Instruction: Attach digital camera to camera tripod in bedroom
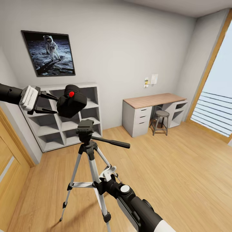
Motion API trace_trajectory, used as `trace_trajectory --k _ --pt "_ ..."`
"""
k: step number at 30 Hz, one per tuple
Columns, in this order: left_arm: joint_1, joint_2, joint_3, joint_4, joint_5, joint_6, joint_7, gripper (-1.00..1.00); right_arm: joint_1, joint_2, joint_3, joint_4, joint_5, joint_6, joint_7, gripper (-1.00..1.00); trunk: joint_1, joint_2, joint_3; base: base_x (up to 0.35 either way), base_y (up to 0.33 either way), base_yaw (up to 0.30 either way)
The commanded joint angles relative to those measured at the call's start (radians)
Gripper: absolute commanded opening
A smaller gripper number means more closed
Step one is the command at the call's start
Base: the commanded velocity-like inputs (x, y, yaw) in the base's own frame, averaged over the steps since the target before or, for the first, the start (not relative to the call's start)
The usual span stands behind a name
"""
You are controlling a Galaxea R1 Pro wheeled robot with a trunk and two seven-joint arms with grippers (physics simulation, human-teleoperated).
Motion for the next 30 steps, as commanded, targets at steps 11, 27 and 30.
trace_trajectory --k 11,27,30 --pt "-0.008 0.014 -0.001 0.005 0.021 0.023 -0.005 -1.0 -0.001 0.0 0.001 -0.001 -0.008 0.005 0.002 -1.0 0.001 -0.002 -0.002 0.0 0.0 0.0" --pt "-0.062 0.048 -0.003 -0.04 0.099 0.039 -0.006 -1.0 -0.001 0.0 0.002 -0.001 -0.007 0.005 0.005 -1.0 0.001 -0.002 -0.002 0.0 0.0 0.0" --pt "-0.097 0.048 -0.06 -0.015 0.087 0.057 -0.007 -1.0 -0.001 0.0 0.002 -0.001 -0.007 0.005 0.005 -1.0 0.001 -0.002 -0.002 0.0 0.0 0.0"
